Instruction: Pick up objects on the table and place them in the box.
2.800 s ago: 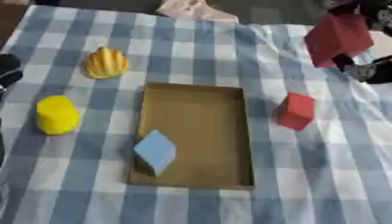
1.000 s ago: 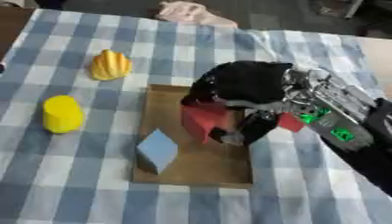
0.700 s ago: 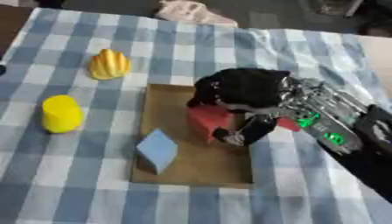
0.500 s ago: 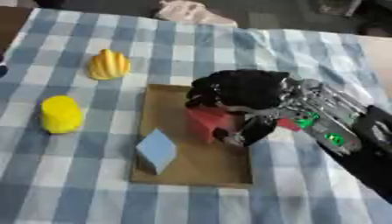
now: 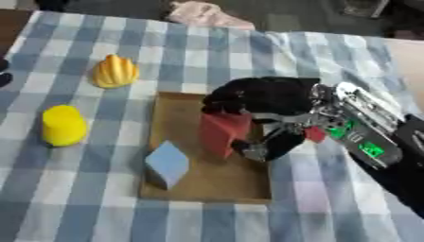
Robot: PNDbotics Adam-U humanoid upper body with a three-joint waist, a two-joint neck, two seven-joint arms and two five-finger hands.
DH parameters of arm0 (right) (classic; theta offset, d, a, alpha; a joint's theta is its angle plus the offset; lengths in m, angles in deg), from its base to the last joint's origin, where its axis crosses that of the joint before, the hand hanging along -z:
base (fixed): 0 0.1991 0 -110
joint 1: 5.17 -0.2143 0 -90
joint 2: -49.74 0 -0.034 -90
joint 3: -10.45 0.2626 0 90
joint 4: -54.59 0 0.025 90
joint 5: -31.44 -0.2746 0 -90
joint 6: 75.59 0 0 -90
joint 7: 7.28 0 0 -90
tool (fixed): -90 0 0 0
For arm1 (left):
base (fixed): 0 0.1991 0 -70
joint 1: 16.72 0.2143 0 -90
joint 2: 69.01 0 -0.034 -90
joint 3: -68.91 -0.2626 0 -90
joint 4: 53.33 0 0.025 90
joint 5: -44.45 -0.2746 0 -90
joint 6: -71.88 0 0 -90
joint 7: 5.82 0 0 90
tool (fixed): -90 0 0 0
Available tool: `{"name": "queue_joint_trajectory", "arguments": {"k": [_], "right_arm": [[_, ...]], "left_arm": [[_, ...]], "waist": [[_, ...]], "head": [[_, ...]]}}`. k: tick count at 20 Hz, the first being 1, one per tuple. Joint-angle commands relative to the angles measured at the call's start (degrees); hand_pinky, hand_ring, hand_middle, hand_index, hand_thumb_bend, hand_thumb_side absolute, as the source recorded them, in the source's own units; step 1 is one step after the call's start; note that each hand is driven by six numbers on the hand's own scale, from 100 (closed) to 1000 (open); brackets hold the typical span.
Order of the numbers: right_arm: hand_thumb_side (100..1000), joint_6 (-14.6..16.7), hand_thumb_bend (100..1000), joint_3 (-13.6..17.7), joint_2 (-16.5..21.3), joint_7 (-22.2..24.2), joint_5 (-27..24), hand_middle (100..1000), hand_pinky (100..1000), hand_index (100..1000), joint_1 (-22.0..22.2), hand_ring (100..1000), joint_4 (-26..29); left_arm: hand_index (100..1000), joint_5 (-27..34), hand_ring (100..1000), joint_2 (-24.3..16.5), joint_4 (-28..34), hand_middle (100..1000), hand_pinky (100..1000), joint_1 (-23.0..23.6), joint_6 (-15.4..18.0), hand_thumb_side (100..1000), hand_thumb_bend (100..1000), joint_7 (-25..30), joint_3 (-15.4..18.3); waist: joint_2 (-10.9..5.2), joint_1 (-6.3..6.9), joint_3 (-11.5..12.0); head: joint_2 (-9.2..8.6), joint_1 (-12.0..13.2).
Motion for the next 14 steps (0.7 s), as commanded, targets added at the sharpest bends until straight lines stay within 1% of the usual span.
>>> {"name": "queue_joint_trajectory", "arguments": {"k": [1, 3, 6, 8, 13, 14], "right_arm": [[312, -1.06, 100, 2.08, 1.99, -0.32, -3.06, 951, 990, 1000, -0.56, 1000, 2.95], [259, -1.93, 100, 3.63, 2.96, -0.12, -6.61, 936, 992, 1000, -0.31, 1000, 5.69], [232, -3.99, 100, 6.69, 5.23, 0.64, -11.97, 919, 984, 1000, 0.04, 1000, 10.53], [224, -5.36, 100, 8.66, 6.66, 1.01, -14.6, 913, 977, 1000, 0.34, 1000, 13.28], [209, -7.35, 100, 12.02, 9.07, 1.28, -17.99, 894, 959, 1000, 1.45, 1000, 17.2], [188, -7.7, 100, 12.66, 9.43, 1.09, -18.39, 892, 958, 1000, 1.81, 1000, 17.66]], "left_arm": [[804, -0.13, 792, -0.6, 1.1, 682, 826, -0.24, -0.06, 822, 143, 0.27, 0.21], [804, -0.23, 792, -0.64, 1.1, 682, 826, -0.13, -0.13, 822, 143, 0.29, 0.31], [804, -0.32, 792, -0.7, 1.1, 682, 826, -0.05, -0.14, 820, 143, 0.17, 0.45], [804, -0.37, 792, -0.71, 1.1, 682, 826, 0.0, -0.16, 821, 143, 0.12, 0.5], [804, -0.43, 792, -0.68, 1.1, 682, 826, -0.02, -0.12, 819, 143, 0.08, 0.57], [804, -0.46, 792, -0.71, 1.1, 682, 826, 0.05, -0.12, 821, 142, 0.03, 0.62]], "waist": [[-1.57, 0.36, -0.11], [-1.63, 0.34, -0.24], [-1.75, 0.3, -0.52], [-1.82, 0.28, -0.71], [-1.88, 0.4, -1.05], [-1.87, 0.44, -1.11]], "head": [[-0.44, 0.26], [-0.26, 0.49], [0.06, 0.9], [0.21, 1.18], [0.47, 1.54], [0.51, 1.65]]}}
